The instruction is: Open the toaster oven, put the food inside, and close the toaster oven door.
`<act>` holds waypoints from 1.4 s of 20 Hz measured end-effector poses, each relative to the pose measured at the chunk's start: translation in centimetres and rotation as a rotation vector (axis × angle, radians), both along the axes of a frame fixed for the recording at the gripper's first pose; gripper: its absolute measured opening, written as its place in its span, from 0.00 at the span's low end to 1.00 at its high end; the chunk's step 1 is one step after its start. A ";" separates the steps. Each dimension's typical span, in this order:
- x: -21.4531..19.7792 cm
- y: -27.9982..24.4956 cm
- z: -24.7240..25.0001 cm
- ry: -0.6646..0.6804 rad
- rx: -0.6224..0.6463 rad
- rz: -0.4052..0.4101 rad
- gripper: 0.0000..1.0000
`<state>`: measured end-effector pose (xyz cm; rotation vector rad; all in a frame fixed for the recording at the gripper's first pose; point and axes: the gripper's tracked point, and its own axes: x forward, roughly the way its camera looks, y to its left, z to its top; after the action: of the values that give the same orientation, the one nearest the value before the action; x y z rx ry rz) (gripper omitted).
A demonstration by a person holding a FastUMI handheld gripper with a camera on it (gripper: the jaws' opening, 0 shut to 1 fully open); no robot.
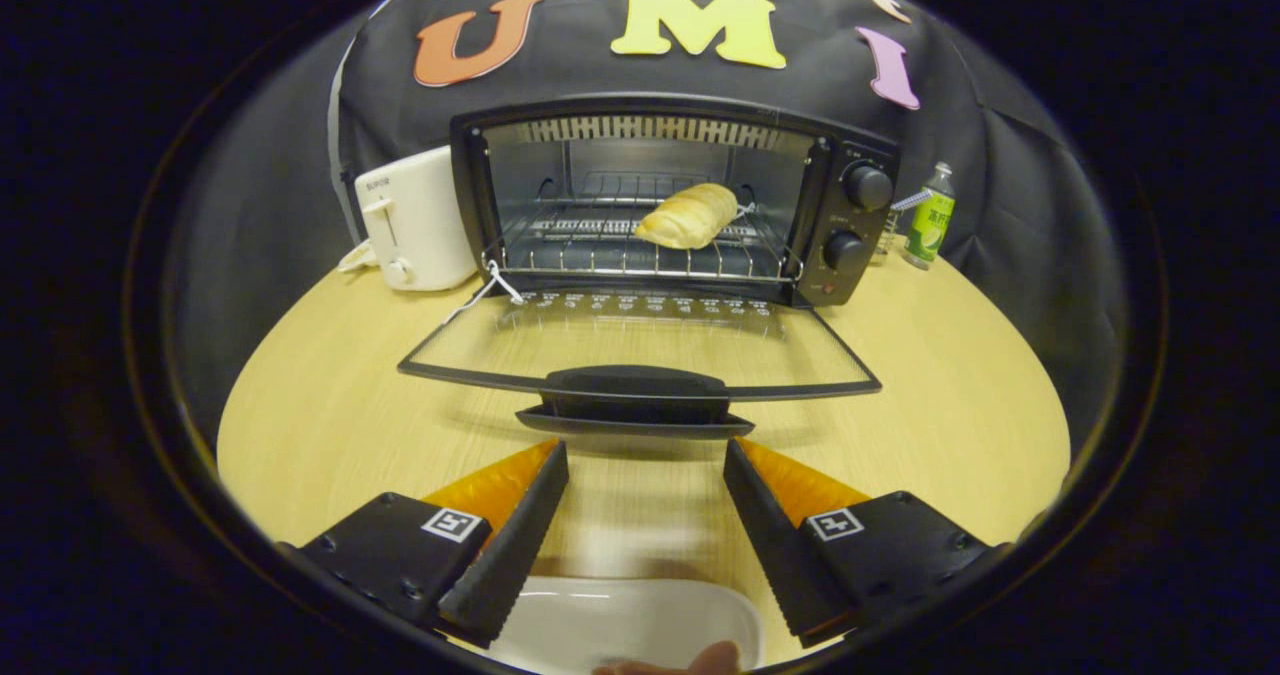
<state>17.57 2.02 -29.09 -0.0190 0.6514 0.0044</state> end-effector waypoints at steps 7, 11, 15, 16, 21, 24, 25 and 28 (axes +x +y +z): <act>0.8 0.2 3.5 -0.072 0.039 -0.025 1.00; 2.3 0.2 6.6 -0.142 0.046 -0.021 1.00; 4.5 0.0 9.9 -0.198 0.065 -0.041 1.00; 5.0 -0.1 11.5 -0.233 0.053 -0.041 1.00; 5.1 0.5 17.3 -0.335 0.028 -0.027 1.00; 3.7 0.7 21.2 -0.394 0.017 -0.013 1.00; 3.1 0.7 22.5 -0.415 0.015 -0.009 1.00; 1.0 0.3 26.7 -0.483 0.002 -0.019 1.00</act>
<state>18.53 2.32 -2.44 -0.0113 0.1682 -0.0178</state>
